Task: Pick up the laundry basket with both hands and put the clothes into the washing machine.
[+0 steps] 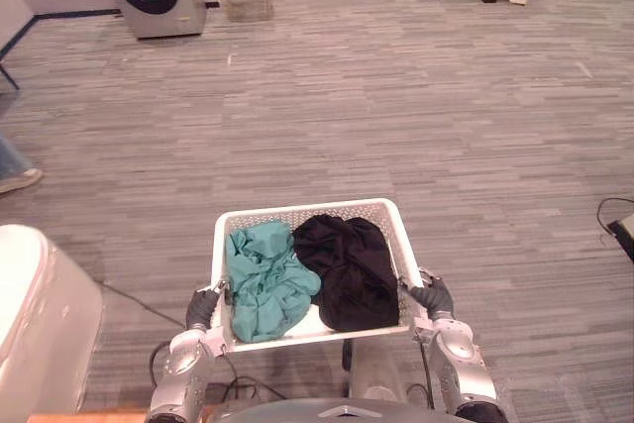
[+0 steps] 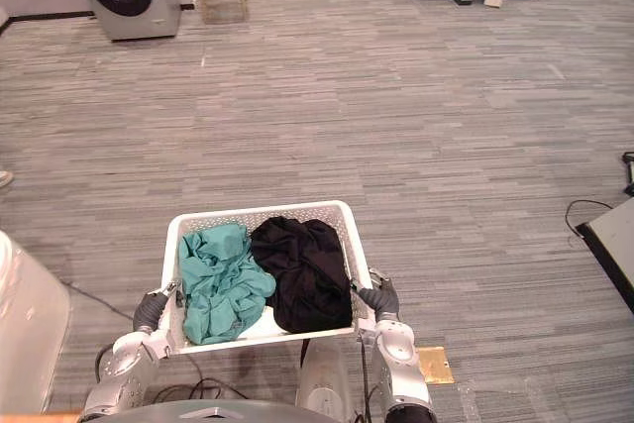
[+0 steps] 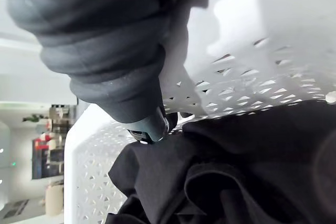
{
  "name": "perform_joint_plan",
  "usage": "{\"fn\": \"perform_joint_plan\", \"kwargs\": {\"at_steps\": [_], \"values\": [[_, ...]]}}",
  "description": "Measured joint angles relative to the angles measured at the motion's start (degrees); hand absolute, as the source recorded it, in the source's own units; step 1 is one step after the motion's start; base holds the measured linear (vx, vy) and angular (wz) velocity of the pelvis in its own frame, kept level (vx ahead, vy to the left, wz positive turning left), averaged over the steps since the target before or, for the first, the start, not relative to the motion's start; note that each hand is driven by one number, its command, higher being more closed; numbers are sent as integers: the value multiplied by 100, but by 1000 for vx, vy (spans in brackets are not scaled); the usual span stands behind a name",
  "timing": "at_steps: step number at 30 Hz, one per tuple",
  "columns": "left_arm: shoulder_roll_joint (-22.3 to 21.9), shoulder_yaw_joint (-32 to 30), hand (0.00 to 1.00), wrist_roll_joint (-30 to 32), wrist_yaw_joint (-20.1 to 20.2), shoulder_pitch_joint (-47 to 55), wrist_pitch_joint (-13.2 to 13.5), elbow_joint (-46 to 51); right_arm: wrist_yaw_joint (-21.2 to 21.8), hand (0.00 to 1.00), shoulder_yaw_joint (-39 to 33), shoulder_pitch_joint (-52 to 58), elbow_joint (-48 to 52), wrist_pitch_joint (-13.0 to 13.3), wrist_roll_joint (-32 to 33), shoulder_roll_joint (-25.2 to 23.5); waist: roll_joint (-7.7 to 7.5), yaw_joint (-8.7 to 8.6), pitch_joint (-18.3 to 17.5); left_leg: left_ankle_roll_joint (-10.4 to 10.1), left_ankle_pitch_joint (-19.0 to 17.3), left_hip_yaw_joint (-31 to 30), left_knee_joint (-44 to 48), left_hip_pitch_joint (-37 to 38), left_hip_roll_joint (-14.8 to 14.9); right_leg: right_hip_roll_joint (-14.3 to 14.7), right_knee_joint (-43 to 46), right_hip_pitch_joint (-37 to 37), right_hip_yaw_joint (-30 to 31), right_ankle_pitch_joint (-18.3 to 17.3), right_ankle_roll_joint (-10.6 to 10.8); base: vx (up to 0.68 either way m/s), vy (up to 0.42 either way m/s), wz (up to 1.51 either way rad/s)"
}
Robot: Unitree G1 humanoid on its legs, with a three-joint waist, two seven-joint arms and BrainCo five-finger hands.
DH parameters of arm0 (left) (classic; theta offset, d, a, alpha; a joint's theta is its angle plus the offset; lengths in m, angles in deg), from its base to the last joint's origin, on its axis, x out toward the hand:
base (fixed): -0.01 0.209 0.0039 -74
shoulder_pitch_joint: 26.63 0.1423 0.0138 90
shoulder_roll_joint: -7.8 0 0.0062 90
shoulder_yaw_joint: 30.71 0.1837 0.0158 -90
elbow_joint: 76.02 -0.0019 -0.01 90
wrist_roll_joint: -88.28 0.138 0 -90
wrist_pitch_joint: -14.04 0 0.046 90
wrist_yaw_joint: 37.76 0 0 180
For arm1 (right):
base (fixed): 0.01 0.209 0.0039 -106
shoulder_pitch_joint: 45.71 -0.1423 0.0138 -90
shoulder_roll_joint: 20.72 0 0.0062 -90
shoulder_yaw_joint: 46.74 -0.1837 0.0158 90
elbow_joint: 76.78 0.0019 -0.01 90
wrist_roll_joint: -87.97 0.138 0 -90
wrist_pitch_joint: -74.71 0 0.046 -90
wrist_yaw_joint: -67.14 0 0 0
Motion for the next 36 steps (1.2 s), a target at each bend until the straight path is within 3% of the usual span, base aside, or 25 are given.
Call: {"fn": "perform_joint_plan", "kwargs": {"at_steps": [1,2,3,4,5,6,7,8,10,12,15,17,20,21,22,23,25,26,28,29,30,32,33,34,36], "values": [[7,9,100,19,32,-70,-1,3,1,100,-63,16,6,6,2,-9,13,-47,-15,-184,-74,-15,-2,90,75,188,-1580,160,110,579,80,385,-189,26],[45,19,100,40,35,-86,-2,6,-5,100,-69,68,31,9,2,-20,-34,-48,-38,-321,-116,-25,-11,146,82,202,-2334,277,209,1023,108,542,-268,36],[50,29,100,54,43,-107,-7,-45,-5,100,-121,187,45,55,3,-58,-116,-65,-88,-617,-309,-135,67,365,113,193,-2481,316,307,1922,1,553,-285,12],[-114,26,100,77,25,-140,-29,-155,-6,100,-228,117,-16,53,-1,-20,156,-10,-67,-657,-353,-178,425,371,380,376,-1935,227,179,1481,-67,548,-292,4],[-144,9,100,91,28,-141,-31,-154,-8,100,-239,95,-17,40,-14,-2,230,3,-69,-632,-314,-203,912,169,493,422,-1842,240,138,1336,-134,494,-314,-5],[-158,6,100,111,35,-141,-32,-154,-2,100,-246,122,-16,27,-13,9,256,11,-58,-547,77,-269,2212,-404,706,462,-1764,407,42,1099,-199,501,-351,27],[-257,1,100,122,42,-86,-45,-158,-3,100,-288,214,21,27,-10,2,364,-5,42,-594,951,-383,3768,-1004,1114,606,-1941,908,-92,913,-280,717,-436,29],[-345,3,100,123,82,51,-49,-155,-8,100,-320,313,58,29,-9,54,465,82,98,-691,1161,-433,5354,-1593,1413,775,-2166,1486,-184,744,-424,620,-328,14],[-430,21,100,119,130,216,-49,-160,-5,100,-321,378,63,31,-10,140,365,212,159,-569,1049,-292,6465,-2130,1443,822,-2387,2081,-137,576,-588,478,-176,-23],[-442,61,100,119,168,311,-47,-158,-33,100,-326,423,63,45,-11,167,316,302,156,-497,870,64,6437,-2593,1380,801,-2698,2561,-38,481,-636,435,-120,-33],[-420,23,100,79,169,314,-15,-122,-70,100,-308,301,56,74,-13,163,287,490,156,-510,836,471,4160,-3327,1025,712,-2997,2890,390,287,-617,454,-22,-73],[-478,10,100,75,158,328,-18,-103,-68,100,-240,255,44,73,-21,262,291,460,146,-781,1104,422,1360,-3053,710,656,-3044,3122,624,94,-402,502,78,-57],[-500,-5,100,75,146,322,-34,-108,-71,100,-194,231,39,64,-54,319,329,355,123,-973,1387,306,-156,-2966,604,696,-3264,3580,677,-169,-104,594,203,-24],[-515,-5,100,75,140,308,-41,-115,-71,100,-202,234,38,63,-55,328,330,360,122,-916,1425,328,-155,-2981,610,695,-3304,3675,694,-229,-38,596,298,-34],[-514,-16,100,74,129,257,-49,-184,-72,100,-216,232,25,63,-61,307,284,413,81,-554,2049,432,-64,-2884,562,575,-3309,3843,763,-351,115,477,263,-30],[-513,-42,100,70,123,250,-49,-227,-68,100,-222,238,8,63,-64,294,178,429,23,-363,2211,507,-22,-2857,483,469,-3247,3849,796,-398,192,607,330,-27],[-453,-77,100,72,48,234,-67,-282,-50,100,-253,255,-175,64,-61,120,-265,424,-189,23,1868,646,194,-2652,-1,-20,-2087,3489,865,-427,381,601,310,4],[-437,-57,100,78,24,237,-79,-281,-53,100,-254,277,-202,64,-59,90,-321,428,-221,45,1719,655,268,-2571,-81,-93,-1634,3363,862,-349,442,664,310,15],[-311,-72,100,79,20,226,-96,-269,5,100,-198,381,-197,70,-58,-30,-443,425,-231,121,1292,642,322,-2111,-286,-256,644,2458,844,624,1000,551,227,19],[-223,-71,100,80,9,207,-104,-271,20,100,-180,410,-192,78,-55,-111,-387,377,-172,146,1125,479,320,-1784,-298,-136,1991,1917,864,867,1137,445,131,41],[-173,-54,100,84,17,203,-105,-271,47,100,-172,449,-192,79,-51,-138,-378,353,-159,155,1111,407,299,-1637,-297,-56,2347,1748,857,845,1129,501,102,65],[-120,-10,100,113,24,194,-106,-271,118,100,-172,528,-189,83,-38,-151,-340,299,-58,158,1109,203,170,-1204,-293,-99,2766,1385,602,636,832,370,12,65],[-119,8,100,147,25,192,-108,-271,128,100,-184,573,-182,93,4,-156,-328,232,-33,158,1109,46,72,-976,-280,-307,2629,1190,316,407,457,257,-33,71],[-126,8,100,148,26,153,-99,-271,147,100,-194,593,-141,167,42,-171,-330,189,-27,155,1106,-71,21,-868,-252,-451,2286,1071,141,255,314,299,-80,87],[-94,48,100,150,36,-5,-98,-271,181,100,-255,602,-94,213,69,-188,-306,148,63,17,995,-274,24,-709,-103,-483,1021,1037,60,87,375,264,-165,72]]}}
